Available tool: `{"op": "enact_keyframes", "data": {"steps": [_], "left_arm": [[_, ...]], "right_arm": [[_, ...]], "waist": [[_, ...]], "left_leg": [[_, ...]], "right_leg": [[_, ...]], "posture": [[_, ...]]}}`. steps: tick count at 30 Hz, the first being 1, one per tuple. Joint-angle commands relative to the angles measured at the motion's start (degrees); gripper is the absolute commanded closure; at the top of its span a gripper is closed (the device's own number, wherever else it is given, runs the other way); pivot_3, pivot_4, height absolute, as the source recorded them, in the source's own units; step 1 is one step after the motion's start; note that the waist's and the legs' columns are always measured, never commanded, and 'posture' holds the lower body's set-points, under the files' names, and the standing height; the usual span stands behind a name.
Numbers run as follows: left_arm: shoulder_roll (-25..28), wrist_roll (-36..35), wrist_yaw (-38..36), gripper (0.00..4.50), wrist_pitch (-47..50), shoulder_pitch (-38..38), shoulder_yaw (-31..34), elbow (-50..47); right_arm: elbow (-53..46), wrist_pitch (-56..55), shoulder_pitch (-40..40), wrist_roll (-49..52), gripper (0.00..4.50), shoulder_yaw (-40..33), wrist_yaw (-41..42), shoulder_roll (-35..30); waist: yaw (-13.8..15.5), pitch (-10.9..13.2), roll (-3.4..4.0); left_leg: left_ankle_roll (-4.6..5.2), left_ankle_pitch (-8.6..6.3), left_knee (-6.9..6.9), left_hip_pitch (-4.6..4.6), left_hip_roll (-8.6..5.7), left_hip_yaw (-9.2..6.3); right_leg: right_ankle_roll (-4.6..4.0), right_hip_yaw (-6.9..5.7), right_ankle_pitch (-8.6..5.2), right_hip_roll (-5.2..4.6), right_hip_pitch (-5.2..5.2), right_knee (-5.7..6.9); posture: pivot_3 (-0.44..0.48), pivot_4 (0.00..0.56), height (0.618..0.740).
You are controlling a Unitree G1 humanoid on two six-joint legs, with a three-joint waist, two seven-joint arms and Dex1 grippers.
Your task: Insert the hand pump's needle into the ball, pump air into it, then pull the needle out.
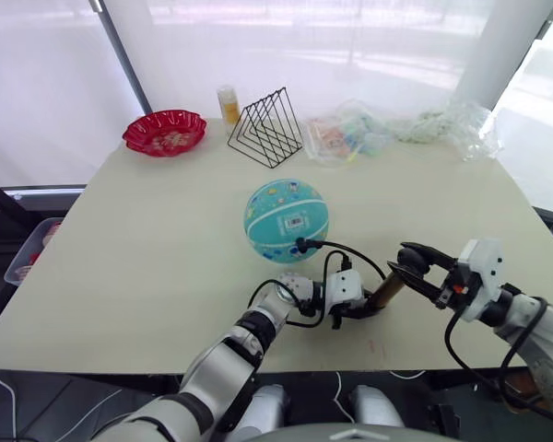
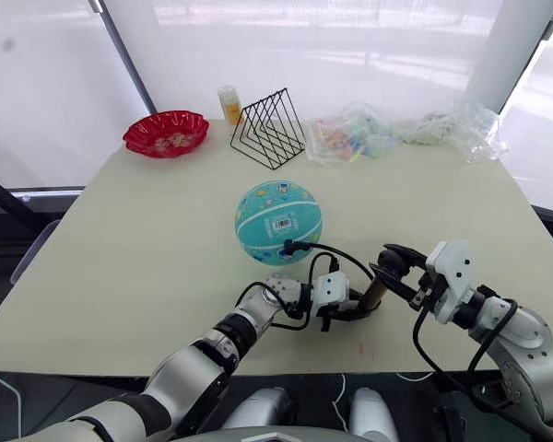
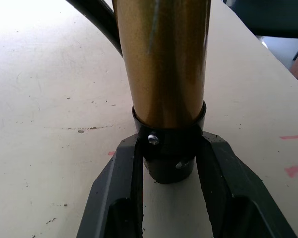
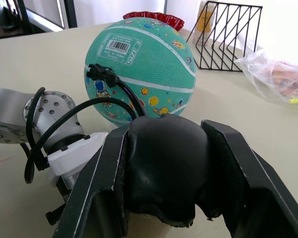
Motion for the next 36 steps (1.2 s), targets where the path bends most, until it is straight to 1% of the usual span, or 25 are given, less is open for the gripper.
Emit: {"op": "enact_keyframes", "data": {"steps": [1, 5, 7, 12, 14, 18, 20, 22, 25, 29, 33, 36], "left_arm": [[0.9, 4.9, -0.9, 3.46, 2.7, 2.7, -3.5, 5.2], [0.8, 4.9, -1.1, 3.46, 2.7, 2.7, -3.6, 5.3], [0.7, 4.9, -1.1, 3.46, 2.7, 2.6, -3.6, 5.4], [0.7, 5.0, -1.1, 3.46, 2.6, 2.5, -3.6, 5.5], [0.7, 5.0, -1.2, 3.46, 2.7, 2.5, -3.6, 5.5], [0.8, 5.1, -1.3, 3.46, 2.6, 2.4, -3.7, 5.4], [0.9, 5.1, -1.2, 3.46, 2.7, 2.3, -3.6, 5.4], [1.0, 5.1, -1.3, 3.46, 2.8, 2.3, -3.6, 5.3], [1.1, 5.1, -1.4, 3.46, 2.7, 2.4, -3.6, 5.1], [1.1, 5.1, -1.2, 3.46, 2.7, 2.4, -3.7, 5.1], [1.0, 5.2, -1.0, 3.46, 2.6, 2.3, -3.6, 5.3], [0.9, 5.3, -0.9, 3.46, 2.6, 2.3, -3.5, 5.4]], "right_arm": [[-4.2, 4.1, -2.8, 9.1, 2.87, -9.0, -0.7, -2.5], [-6.1, 9.2, -7.5, 18.4, 2.87, -18.9, -2.3, -7.5], [-6.5, 11.5, -9.9, 22.7, 2.87, -22.9, -3.3, -9.9], [-6.9, 15.2, -14.3, 29.3, 2.87, -27.0, -6.6, -12.2], [-6.8, 15.0, -16.4, 31.3, 2.87, -27.0, -9.0, -10.7], [-8.1, 14.5, -13.3, 28.7, 2.87, -21.3, -8.8, -5.3], [-8.0, 13.8, -9.2, 23.4, 2.87, -16.2, -6.7, -2.9], [-7.1, 12.5, -6.4, 20.0, 2.87, -11.8, -5.7, -0.1], [-6.1, 10.9, -4.6, 16.9, 2.87, -8.4, -4.6, 2.1], [1.7, 6.6, 0.3, 7.1, 2.87, 0.8, -1.4, 5.3], [6.5, 3.3, 2.5, 2.2, 2.87, 4.4, 0.6, 6.9], [8.3, 2.0, 2.9, 0.8, 2.87, 5.1, 1.2, 7.8]], "waist": [[0.1, 0.3, 0.31], [0.4, 0.8, 0.62], [0.6, 1.0, 0.61], [0.9, 1.4, 0.4], [0.9, 1.5, 0.35], [1.2, 1.6, 0.1], [1.2, 1.6, 0.14], [1.2, 1.3, -0.18], [0.6, 0.9, -0.33], [0.0, 0.1, -0.62], [-0.1, -0.3, -0.95], [0.0, -0.4, -0.89]], "left_leg": [[0.01, 0.01, 0.02, -0.07, -0.02, 0.02], [0.02, 0.01, 0.06, -0.24, -0.08, 0.0], [0.03, 0.02, 0.06, -0.28, -0.09, 0.01], [0.02, 0.02, 0.06, -0.3, -0.08, 0.0], [0.02, 0.02, 0.06, -0.31, -0.08, 0.01], [0.02, 0.02, 0.05, -0.33, -0.07, -0.02], [0.02, 0.02, 0.03, -0.31, -0.07, 0.0], [0.02, 0.01, -0.04, -0.24, -0.06, -0.02], [0.0, 0.01, -0.07, -0.11, 0.03, -0.06], [-0.01, 0.01, -0.11, -0.02, 0.04, -0.12], [-0.09, -0.05, -0.14, 0.06, 0.06, -0.16], [-0.1, -0.06, -0.14, 0.1, 0.06, -0.17]], "right_leg": [[0.01, 0.03, 0.01, -0.01, -0.07, 0.0], [-0.19, 0.0, 0.14, -0.06, -0.2, 0.0], [-0.22, 0.0, 0.15, -0.07, -0.22, 0.0], [-0.22, -0.02, 0.15, -0.07, -0.22, 0.0], [-0.22, -0.01, 0.16, -0.08, -0.22, 0.0], [-0.24, -0.05, 0.16, -0.07, -0.26, 0.0], [-0.24, 0.0, 0.16, -0.07, -0.27, 0.0], [-0.24, -0.02, 0.16, -0.05, -0.25, 0.0], [-0.25, -0.07, 0.15, 0.04, -0.18, 0.01], [-0.13, -0.13, 0.06, 0.07, -0.09, 0.01], [-0.28, -0.16, 0.03, 0.11, -0.06, 0.02], [-0.28, -0.13, 0.03, 0.12, -0.04, 0.04]], "posture": [[0.0, 0.15, 0.74], [0.0, 0.15, 0.74], [0.0, 0.15, 0.74], [0.0, 0.15, 0.74], [0.0, 0.15, 0.74], [0.0, 0.15, 0.74], [0.0, 0.15, 0.74], [0.0, 0.15, 0.74], [0.0, 0.15, 0.74], [0.0, 0.15, 0.74], [0.0, 0.15, 0.74], [0.0, 0.15, 0.74]]}}
